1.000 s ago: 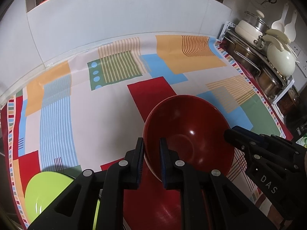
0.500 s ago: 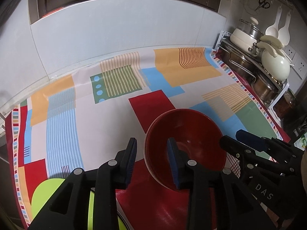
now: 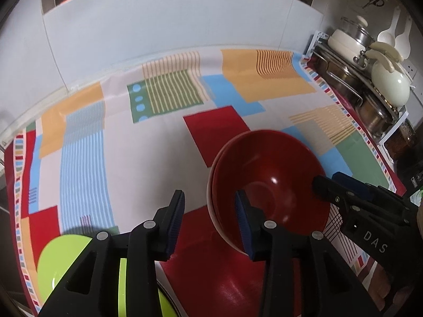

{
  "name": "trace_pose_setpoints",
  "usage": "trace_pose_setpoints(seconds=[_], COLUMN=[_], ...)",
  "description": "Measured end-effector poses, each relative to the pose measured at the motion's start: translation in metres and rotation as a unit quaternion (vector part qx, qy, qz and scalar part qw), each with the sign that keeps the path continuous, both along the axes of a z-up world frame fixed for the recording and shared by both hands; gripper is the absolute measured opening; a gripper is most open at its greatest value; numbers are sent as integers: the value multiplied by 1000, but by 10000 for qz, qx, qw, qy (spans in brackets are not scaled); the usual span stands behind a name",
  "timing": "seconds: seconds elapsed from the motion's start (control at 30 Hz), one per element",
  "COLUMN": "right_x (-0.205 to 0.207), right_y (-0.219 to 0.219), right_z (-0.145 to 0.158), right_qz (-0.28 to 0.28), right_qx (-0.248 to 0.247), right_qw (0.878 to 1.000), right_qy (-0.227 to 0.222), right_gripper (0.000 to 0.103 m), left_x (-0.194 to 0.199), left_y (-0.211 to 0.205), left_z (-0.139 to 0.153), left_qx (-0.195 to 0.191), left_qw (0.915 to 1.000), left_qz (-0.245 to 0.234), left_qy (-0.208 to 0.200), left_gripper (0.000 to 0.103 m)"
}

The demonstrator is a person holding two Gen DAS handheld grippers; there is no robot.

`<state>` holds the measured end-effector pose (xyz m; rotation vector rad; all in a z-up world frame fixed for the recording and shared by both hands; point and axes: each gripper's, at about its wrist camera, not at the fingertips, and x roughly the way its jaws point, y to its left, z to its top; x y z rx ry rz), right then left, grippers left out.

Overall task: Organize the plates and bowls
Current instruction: 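Carry the nested bowl stack with the right gripper onto the lime-green plate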

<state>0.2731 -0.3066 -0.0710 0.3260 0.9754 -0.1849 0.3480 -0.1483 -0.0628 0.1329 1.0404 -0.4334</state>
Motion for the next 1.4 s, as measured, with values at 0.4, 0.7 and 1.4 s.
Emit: trace_pose_setpoints(seconds=[0.4,0.7,1.4], right_x=[9,15,17], right_y=[-3,-3,3], right_z=[-24,-35,-38], right_qz=[-5,20,-99], right_qx=[314,520,556], right_qw=[9993,9980,9963], right_qy=[208,354,654], right_gripper=[39,38,26], left_x=[9,13,10], left_y=[-9,-14,-8], left_z=[-21,-31,-35], left_qx=[-101,-189,-80], left_qw=[9989,9973,9964], left_qz=[55,72,297], left_qy=[463,711,785], left_gripper=[38,38,25])
